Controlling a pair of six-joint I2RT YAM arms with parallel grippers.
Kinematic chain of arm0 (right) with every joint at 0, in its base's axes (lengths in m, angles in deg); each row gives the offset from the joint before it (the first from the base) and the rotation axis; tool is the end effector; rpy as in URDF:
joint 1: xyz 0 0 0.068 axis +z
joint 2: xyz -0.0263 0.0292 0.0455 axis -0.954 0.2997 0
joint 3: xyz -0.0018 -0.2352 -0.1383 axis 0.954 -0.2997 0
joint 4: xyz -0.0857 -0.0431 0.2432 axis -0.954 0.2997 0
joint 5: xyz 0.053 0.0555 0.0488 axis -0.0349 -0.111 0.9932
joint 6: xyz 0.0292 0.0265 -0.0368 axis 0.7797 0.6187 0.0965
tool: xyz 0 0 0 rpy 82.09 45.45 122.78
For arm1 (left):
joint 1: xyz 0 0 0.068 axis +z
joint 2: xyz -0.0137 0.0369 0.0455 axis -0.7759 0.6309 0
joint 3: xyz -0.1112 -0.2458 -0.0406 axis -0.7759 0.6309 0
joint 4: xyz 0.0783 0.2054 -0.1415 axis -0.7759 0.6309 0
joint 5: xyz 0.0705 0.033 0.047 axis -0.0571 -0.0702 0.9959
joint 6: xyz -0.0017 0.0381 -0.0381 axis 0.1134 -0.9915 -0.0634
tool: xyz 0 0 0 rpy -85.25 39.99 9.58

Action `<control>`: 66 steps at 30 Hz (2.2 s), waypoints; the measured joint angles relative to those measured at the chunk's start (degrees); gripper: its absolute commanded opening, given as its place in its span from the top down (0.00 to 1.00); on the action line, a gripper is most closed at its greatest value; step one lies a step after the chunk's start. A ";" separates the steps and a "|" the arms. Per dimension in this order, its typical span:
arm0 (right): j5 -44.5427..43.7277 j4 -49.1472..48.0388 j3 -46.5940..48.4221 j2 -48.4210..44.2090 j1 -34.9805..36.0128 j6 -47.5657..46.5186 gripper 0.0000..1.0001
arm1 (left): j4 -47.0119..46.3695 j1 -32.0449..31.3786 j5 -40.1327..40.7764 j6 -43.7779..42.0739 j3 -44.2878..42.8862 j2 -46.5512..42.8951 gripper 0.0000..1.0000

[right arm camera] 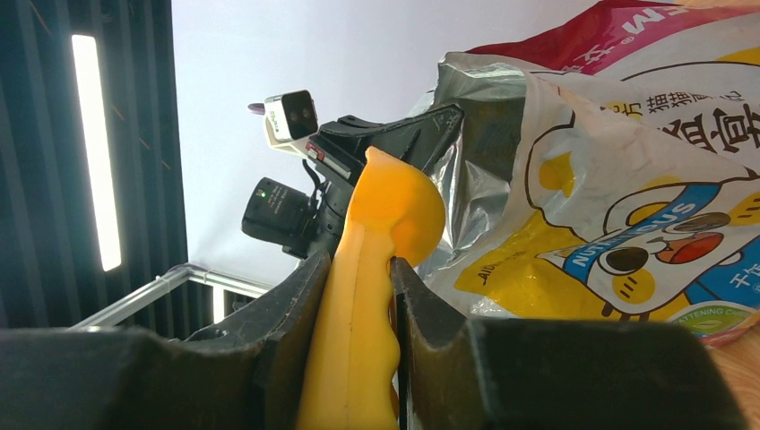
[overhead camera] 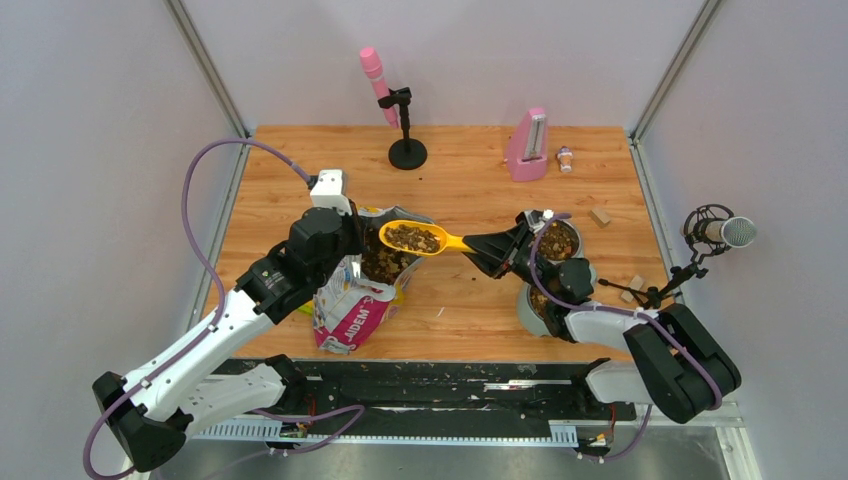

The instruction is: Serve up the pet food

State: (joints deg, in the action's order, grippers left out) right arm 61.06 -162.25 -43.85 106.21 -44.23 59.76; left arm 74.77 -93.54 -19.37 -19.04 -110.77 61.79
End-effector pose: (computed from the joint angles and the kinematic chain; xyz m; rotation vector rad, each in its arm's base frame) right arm 0.1942 0.1231 0.2248 0.4920 1.5753 2.1345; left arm 0.1606 -0.1266 0.3515 -0.0464 1.9103 -0.3883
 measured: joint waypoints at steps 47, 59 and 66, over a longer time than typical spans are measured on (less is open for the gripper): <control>-30.42 81.05 5.38 -65.51 -9.29 -18.82 1.00 | 0.87 0.00 2.03 -0.02 0.15 -1.20 1.00; -40.24 96.63 7.15 -73.31 -9.29 -19.93 1.00 | 0.87 0.00 2.32 -0.09 0.15 -1.27 1.00; -45.05 107.12 12.20 -73.72 -9.29 -20.72 1.00 | 0.87 0.00 2.32 -0.22 0.15 -1.25 1.00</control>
State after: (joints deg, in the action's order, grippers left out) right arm 16.02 -55.13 -31.65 32.49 -53.51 39.04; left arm 75.65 -93.54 -17.05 -19.26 -110.62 60.54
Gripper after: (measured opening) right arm 0.285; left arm 0.007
